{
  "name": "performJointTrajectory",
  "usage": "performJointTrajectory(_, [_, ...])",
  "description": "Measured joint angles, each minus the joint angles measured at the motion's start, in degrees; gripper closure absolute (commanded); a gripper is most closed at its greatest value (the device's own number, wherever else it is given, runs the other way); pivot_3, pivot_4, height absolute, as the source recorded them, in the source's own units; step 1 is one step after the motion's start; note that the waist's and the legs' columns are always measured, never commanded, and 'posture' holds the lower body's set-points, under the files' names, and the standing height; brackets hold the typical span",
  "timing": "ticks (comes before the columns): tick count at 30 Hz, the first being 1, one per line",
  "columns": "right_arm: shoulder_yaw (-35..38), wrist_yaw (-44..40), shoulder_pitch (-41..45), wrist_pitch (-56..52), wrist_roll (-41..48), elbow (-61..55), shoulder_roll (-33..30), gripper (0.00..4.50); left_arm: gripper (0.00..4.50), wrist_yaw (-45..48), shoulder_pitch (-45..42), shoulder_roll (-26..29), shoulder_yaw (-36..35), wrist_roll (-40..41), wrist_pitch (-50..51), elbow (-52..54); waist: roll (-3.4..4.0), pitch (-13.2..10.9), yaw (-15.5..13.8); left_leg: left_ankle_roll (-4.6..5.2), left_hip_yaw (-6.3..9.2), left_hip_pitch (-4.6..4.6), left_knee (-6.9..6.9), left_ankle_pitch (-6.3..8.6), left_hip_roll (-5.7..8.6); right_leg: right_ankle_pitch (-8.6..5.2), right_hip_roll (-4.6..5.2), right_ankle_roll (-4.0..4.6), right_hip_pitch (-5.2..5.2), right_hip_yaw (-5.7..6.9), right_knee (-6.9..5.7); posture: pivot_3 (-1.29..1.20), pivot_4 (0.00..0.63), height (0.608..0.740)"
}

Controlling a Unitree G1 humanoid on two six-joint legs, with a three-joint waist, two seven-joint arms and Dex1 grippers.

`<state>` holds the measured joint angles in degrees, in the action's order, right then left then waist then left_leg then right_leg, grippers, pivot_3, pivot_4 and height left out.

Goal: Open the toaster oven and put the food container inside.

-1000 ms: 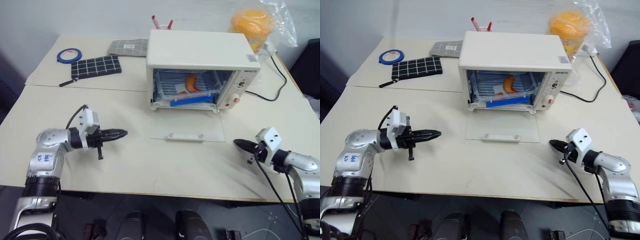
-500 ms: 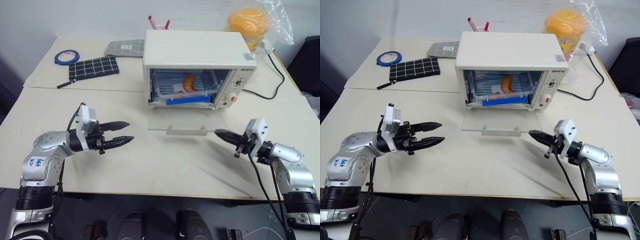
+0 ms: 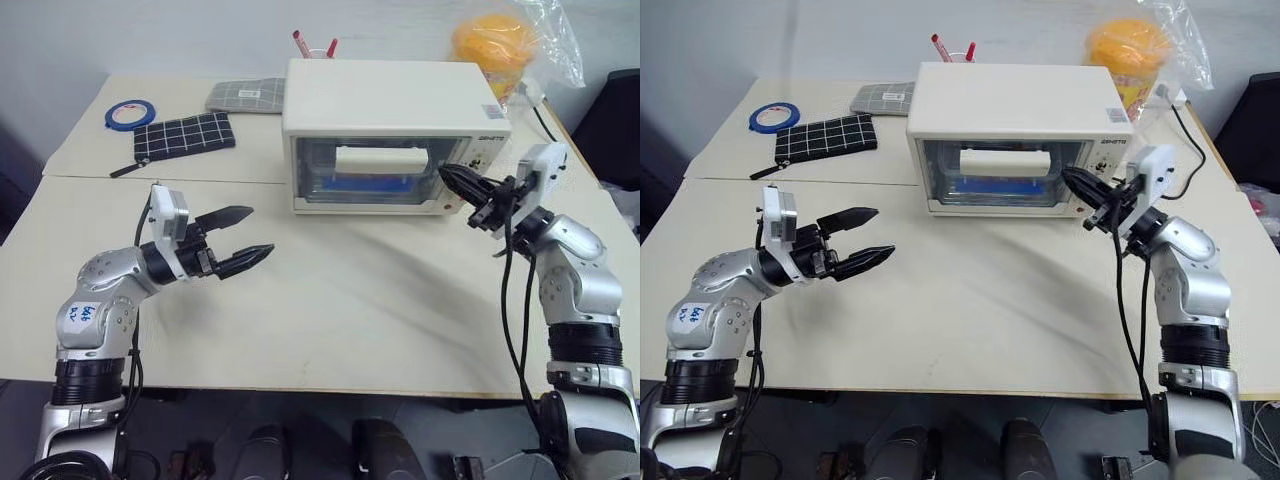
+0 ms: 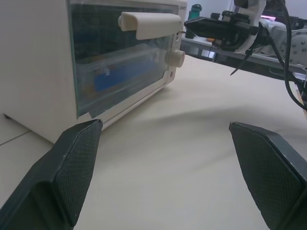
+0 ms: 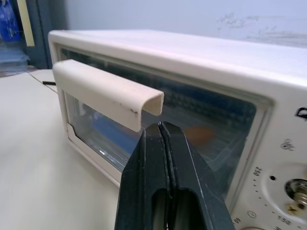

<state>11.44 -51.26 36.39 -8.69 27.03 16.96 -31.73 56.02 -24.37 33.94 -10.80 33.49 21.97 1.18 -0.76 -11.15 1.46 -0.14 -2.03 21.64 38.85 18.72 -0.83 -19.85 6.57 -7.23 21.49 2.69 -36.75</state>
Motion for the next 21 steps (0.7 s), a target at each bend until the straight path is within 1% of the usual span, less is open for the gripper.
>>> performJointTrajectory(1, [0.0, -0.5, -0.4, -0.1, -0.1, 0.3, 0.0, 4.50, 0.01, 0.0, 0.0, 0.0, 0.0, 0.0, 0.0, 0.0, 0.01, 0.0, -0.1, 0.01, 0.02, 0.06, 0.01, 0.00, 0.01, 0.00, 0.01, 0.00, 0.03, 0.02, 0.02, 0.00, 0.150, 0.740])
performJointTrajectory(2, [0.0, -0.9, -1.0, -0.4, 0.0, 0.1, -0.1, 4.33, 0.00, 0.1, 0.0, 0.1, 0.0, 0.0, 0.0, -0.1, 0.01, 0.0, -0.2, 0.02, 0.03, 0.07, 0.02, 0.01, 0.02, 0.00, 0.02, 0.00, 0.03, 0.05, 0.04, 0.00, 0.150, 0.740])
performJointTrajectory(4, [0.4, -3.0, -4.8, -5.1, 3.2, -4.2, -2.4, 3.97, 0.00, 1.0, 0.4, 1.1, 0.0, -0.1, -0.4, -0.2, 0.02, 0.0, -0.4, 0.03, 0.08, 0.21, 0.04, 0.02, 0.02, 0.00, 0.03, 0.00, 0.08, 0.12, 0.14, 0.00, 0.150, 0.740])
performJointTrajectory(6, [0.8, -5.7, -9.6, -7.5, 4.8, -9.8, -6.1, 3.28, 0.00, 1.9, 1.8, 2.9, -0.4, -1.0, -1.6, -0.4, 0.04, 0.0, -0.5, 0.03, 0.12, 0.28, 0.02, 0.02, 0.01, 0.00, 0.01, 0.00, 0.11, 0.16, 0.22, 0.00, 0.150, 0.740])
performJointTrajectory(7, [1.7, -7.3, -13.9, -7.4, 4.9, -14.6, -8.8, 3.00, 0.00, 2.8, 3.4, 4.1, -0.5, -2.3, -3.4, -1.0, 0.07, 0.0, -0.7, 0.04, 0.11, 0.30, 0.00, 0.02, 0.01, 0.00, 0.01, 0.00, 0.12, 0.17, 0.26, 0.00, 0.150, 0.740])
performJointTrajectory(8, [2.4, -8.2, -16.7, -7.2, 4.9, -17.1, -9.9, 2.67, 0.00, 3.1, 4.6, 4.9, -0.5, -3.2, -4.6, -1.5, 0.07, 0.0, -0.8, 0.04, 0.10, 0.30, 0.00, 0.03, 0.00, 0.00, -0.01, 0.00, 0.12, 0.18, 0.27, 0.00, 0.150, 0.740])
performJointTrajectory(9, [3.4, -9.2, -20.4, -6.5, 4.9, -20.3, -11.0, 2.35, 0.00, 3.4, 6.2, 5.6, -0.4, -4.7, -6.1, -2.0, 0.07, 0.0, -0.9, 0.04, 0.09, 0.30, -0.04, 0.03, -0.01, 0.00, -0.03, 0.00, 0.12, 0.18, 0.29, 0.00, 0.150, 0.740])
performJointTrajectory(10, [4.7, -11.6, -26.3, -4.6, 4.8, -24.1, -12.1, 2.01, 0.00, 3.6, 8.8, 6.7, -0.3, -6.6, -7.9, -2.8, 0.06, 0.0, -0.9, 0.05, 0.07, 0.26, -0.08, 0.03, -0.01, 0.00, -0.04, 0.00, 0.09, 0.17, 0.30, 0.00, 0.150, 0.740])
performJointTrajectory(13, [5.0, -17.6, -37.4, 1.5, 3.2, -27.6, -13.1, 1.05, 0.00, 3.5, 12.9, 7.4, -0.6, -9.5, -11.9, -6.0, 0.06, 0.0, -1.3, 0.17, 0.01, 0.21, 0.08, 0.09, 0.02, 0.00, -0.01, 0.00, 0.06, 0.12, 0.38, 0.00, 0.150, 0.740])
performJointTrajectory(14, [5.0, -18.5, -38.9, 2.8, 3.0, -27.6, -13.1, 0.65, 0.00, 3.5, 13.7, 7.5, -0.7, -10.1, -12.8, -6.6, 0.06, 0.0, -1.3, 0.22, -0.04, 0.16, 0.13, 0.12, 0.04, 0.03, 0.03, 0.00, 0.04, 0.04, 0.33, 0.00, 0.150, 0.740])
performJointTrajectory(16, [5.1, -19.3, -41.0, 6.6, 1.9, -27.6, -12.7, 0.03, 0.00, 3.5, 15.4, 7.5, -0.7, -11.6, -16.1, -6.5, 0.05, 0.0, -1.2, 0.26, -0.08, -0.10, 0.10, 0.13, 0.02, 0.15, 0.08, 0.02, -0.19, -0.05, 0.42, 0.00, 0.150, 0.740])
performJointTrajectory(18, [5.0, -19.8, -42.2, 10.1, 0.8, -27.5, -12.1, 0.03, 0.00, 3.0, 16.5, 7.5, -0.7, -12.9, -18.5, -6.4, 0.06, 0.0, -1.2, 0.21, -0.07, -0.38, -0.03, 0.17, -0.02, 0.16, 0.15, 0.04, -0.44, -0.06, 0.57, 0.00, 0.150, 0.740])
performJointTrajectory(21, [4.4, -17.5, -41.7, 12.9, -0.6, -26.7, -8.6, 0.03, 0.00, 1.2, 17.2, 7.4, -1.0, -14.1, -20.2, -5.9, 0.06, 0.0, -1.2, 0.08, -0.04, -0.43, -0.29, 0.19, -0.17, 0.21, 0.20, 0.13, -0.45, -0.04, 0.78, 0.00, 0.150, 0.740])
